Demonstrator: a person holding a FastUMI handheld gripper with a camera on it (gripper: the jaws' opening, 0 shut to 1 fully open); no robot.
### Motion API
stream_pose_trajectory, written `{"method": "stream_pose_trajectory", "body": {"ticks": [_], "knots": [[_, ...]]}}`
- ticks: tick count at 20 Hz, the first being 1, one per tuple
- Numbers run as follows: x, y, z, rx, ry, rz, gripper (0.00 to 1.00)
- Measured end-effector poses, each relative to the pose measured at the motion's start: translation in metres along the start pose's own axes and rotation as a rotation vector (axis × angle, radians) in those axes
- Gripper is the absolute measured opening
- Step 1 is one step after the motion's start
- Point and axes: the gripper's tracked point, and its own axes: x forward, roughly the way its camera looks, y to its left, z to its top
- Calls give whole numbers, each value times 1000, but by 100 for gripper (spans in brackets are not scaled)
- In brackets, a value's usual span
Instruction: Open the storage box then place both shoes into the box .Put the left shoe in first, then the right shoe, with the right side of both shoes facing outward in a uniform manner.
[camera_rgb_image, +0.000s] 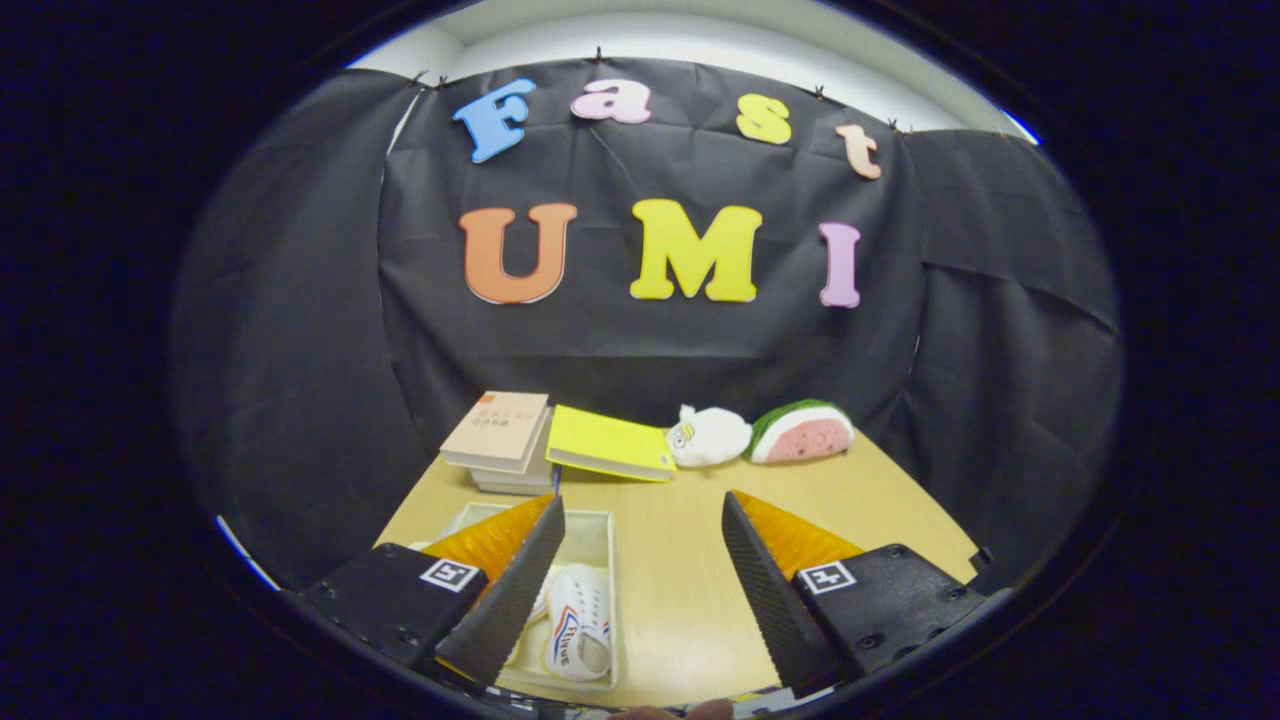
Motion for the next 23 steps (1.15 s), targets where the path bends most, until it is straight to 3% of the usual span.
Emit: {"method": "stream_pose_trajectory", "body": {"ticks": [9, 23], "knots": [[-43, -34, 5, 28, -121, -32, 100], [-62, -46, 10, 40, -148, -38, 100]]}}
